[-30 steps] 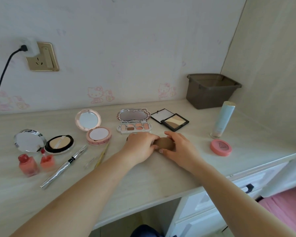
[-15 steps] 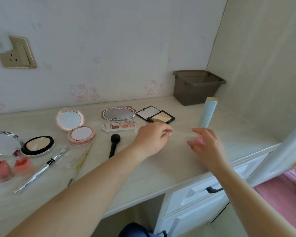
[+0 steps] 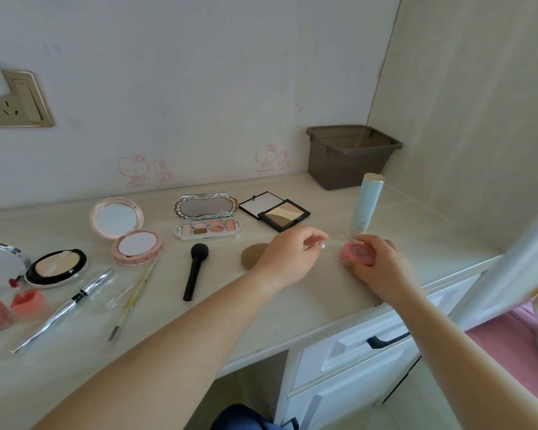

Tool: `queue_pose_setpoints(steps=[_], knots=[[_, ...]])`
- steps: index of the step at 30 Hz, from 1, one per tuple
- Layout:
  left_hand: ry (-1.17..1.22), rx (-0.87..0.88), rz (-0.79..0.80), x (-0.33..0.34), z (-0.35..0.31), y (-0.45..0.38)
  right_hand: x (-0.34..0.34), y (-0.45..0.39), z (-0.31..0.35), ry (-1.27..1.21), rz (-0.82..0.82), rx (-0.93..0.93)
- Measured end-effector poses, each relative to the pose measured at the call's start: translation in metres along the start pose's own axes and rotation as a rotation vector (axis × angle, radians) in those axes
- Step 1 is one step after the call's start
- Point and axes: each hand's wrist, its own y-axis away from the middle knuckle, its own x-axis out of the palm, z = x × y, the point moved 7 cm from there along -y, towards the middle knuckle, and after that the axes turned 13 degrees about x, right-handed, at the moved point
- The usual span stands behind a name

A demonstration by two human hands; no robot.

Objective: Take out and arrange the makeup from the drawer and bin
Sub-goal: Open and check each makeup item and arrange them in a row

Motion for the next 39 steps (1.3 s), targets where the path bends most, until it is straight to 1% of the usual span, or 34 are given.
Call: queue_pose_setpoints(steps=[3, 5, 7, 8, 11, 14, 17, 21, 26, 30, 36, 39], knots=[[0.236, -0.093, -0.074, -0.001, 0.006, 0.003, -0.003, 0.014, 0.020, -0.305, 0.051, -0.041], [0.466, -0.211, -0.103, 0.000, 0.009, 0.008, -0.006, 0.028, 0.040, -0.450, 0.093, -0.123], [0.726, -0.300, -0.054, 0.004, 0.008, 0.013, -0.009, 0.040, 0.058, -0.549, 0.118, -0.198], [0.836, -0.309, -0.004, 0.006, 0.004, 0.015, -0.011, 0.045, 0.064, -0.583, 0.119, -0.220], [1.006, -0.273, 0.100, 0.005, -0.006, 0.021, -0.014, 0.054, 0.078, -0.641, 0.110, -0.260], [1.057, -0.236, 0.113, 0.002, -0.011, 0.024, -0.014, 0.059, 0.085, -0.651, 0.112, -0.285], [1.101, -0.222, 0.094, 0.001, -0.010, 0.027, -0.011, 0.062, 0.089, -0.620, 0.142, -0.294], [1.105, -0.219, 0.073, 0.001, -0.004, 0.031, -0.005, 0.061, 0.092, -0.495, 0.239, -0.323], [1.104, -0.222, 0.073, 0.002, -0.002, 0.034, -0.002, 0.058, 0.095, -0.443, 0.320, -0.345], [1.046, -0.213, 0.090, 0.000, -0.001, 0.035, 0.003, 0.053, 0.097, -0.378, 0.316, -0.364], [1.041, -0.218, 0.045, -0.002, 0.004, 0.035, 0.007, 0.052, 0.100, -0.373, 0.323, -0.370], [1.079, -0.240, 0.042, -0.002, 0.007, 0.036, 0.006, 0.054, 0.102, -0.352, 0.304, -0.389]])
